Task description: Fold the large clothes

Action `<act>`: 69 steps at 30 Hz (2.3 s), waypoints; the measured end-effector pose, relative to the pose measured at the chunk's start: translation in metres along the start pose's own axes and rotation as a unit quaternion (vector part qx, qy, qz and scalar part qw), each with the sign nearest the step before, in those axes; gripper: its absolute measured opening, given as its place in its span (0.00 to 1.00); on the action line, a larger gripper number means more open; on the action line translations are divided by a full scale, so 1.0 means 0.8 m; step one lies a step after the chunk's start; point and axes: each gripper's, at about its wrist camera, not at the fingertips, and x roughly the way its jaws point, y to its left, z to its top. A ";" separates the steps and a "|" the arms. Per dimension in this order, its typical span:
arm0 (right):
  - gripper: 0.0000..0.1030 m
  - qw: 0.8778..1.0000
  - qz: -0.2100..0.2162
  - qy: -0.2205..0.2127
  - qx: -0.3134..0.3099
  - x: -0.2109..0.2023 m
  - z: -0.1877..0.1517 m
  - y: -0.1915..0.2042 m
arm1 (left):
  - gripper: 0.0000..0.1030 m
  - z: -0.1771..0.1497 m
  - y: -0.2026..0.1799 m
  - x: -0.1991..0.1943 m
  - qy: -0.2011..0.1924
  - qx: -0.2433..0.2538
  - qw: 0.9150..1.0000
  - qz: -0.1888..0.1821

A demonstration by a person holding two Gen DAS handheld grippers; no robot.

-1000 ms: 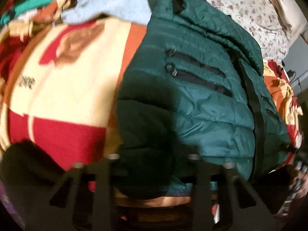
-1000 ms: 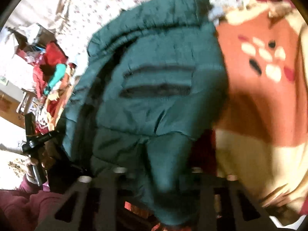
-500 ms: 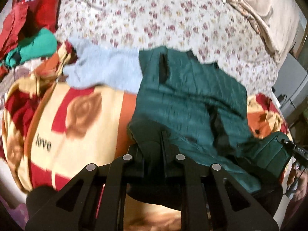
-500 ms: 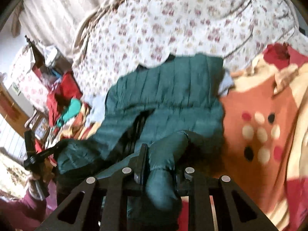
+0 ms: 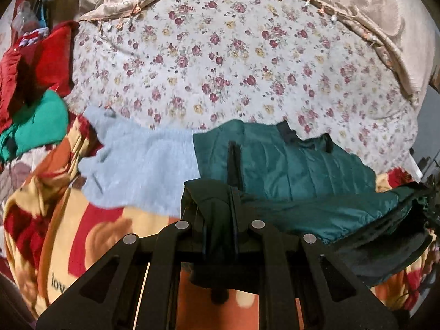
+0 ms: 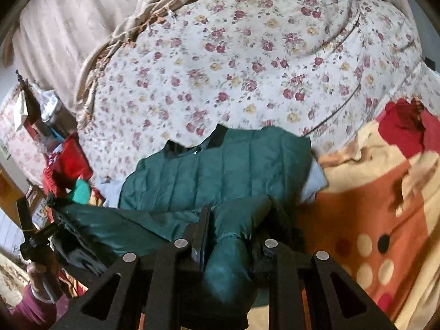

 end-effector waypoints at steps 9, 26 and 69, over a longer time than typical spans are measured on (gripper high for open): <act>0.18 0.999 -0.033 0.001 0.028 0.071 0.063 -0.032 | 0.12 0.069 -0.020 0.083 -0.009 -0.018 0.999 0.038; 0.45 0.995 -0.001 0.016 0.102 0.155 0.081 -0.085 | 0.17 0.068 -0.041 0.220 0.048 -0.003 0.992 0.114; 0.85 0.980 -0.113 -0.013 -0.161 0.224 0.086 0.073 | 0.81 0.058 -0.027 0.224 0.056 -0.054 0.994 0.073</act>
